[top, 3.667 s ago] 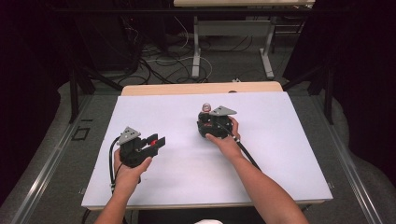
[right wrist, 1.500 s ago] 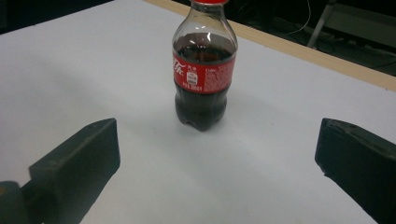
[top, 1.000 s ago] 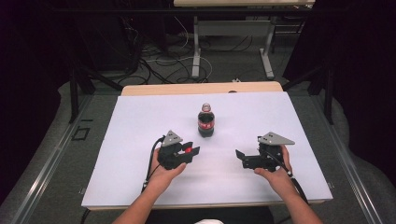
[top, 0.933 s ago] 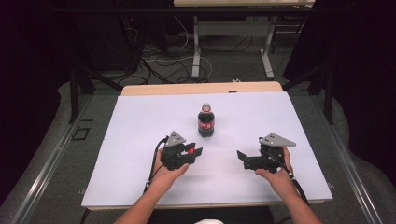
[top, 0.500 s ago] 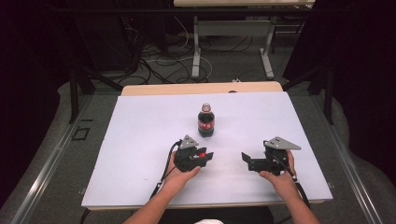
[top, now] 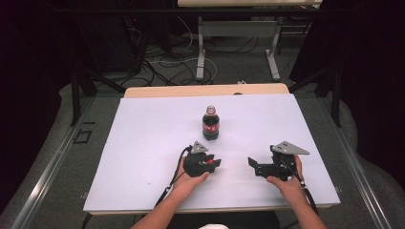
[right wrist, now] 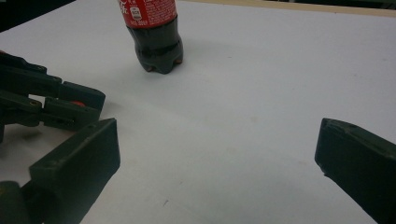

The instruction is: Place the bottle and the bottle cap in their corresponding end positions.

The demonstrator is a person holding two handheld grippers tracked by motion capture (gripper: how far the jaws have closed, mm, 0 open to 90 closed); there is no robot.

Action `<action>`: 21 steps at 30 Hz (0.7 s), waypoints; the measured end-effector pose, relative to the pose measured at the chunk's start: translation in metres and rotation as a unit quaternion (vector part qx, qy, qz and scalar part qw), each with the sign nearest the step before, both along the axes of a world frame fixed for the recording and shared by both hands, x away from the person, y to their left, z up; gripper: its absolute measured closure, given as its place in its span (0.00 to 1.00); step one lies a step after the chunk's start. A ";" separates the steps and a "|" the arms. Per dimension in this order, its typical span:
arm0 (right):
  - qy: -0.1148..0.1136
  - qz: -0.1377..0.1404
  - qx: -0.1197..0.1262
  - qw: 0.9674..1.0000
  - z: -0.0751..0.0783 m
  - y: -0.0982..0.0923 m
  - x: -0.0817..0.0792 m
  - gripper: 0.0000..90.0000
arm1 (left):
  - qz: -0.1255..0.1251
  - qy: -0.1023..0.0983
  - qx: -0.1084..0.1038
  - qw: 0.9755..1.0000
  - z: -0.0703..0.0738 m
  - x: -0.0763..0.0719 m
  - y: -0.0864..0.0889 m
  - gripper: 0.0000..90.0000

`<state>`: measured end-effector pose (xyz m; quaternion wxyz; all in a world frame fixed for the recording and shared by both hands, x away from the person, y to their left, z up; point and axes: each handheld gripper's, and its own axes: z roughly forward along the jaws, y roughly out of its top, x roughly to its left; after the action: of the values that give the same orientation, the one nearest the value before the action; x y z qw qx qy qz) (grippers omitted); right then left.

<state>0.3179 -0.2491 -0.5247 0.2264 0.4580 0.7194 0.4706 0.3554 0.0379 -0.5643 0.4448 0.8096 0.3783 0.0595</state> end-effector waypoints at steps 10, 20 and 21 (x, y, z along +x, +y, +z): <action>0.000 0.001 0.002 1.000 0.000 0.000 -0.001 0.00 | 0.003 0.005 0.005 1.000 -0.002 -0.001 -0.001 0.68; -0.004 0.003 0.010 1.000 0.003 -0.003 -0.001 0.00 | -0.007 0.009 0.014 1.000 -0.003 0.002 -0.002 0.65; -0.005 0.003 0.011 1.000 0.002 -0.003 -0.001 0.00 | -0.009 0.009 0.024 1.000 -0.002 0.003 -0.001 0.64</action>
<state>0.3173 -0.2521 -0.5222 0.2235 0.4560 0.7147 0.4809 0.3588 0.0372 -0.5662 0.4226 0.8240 0.3730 0.0574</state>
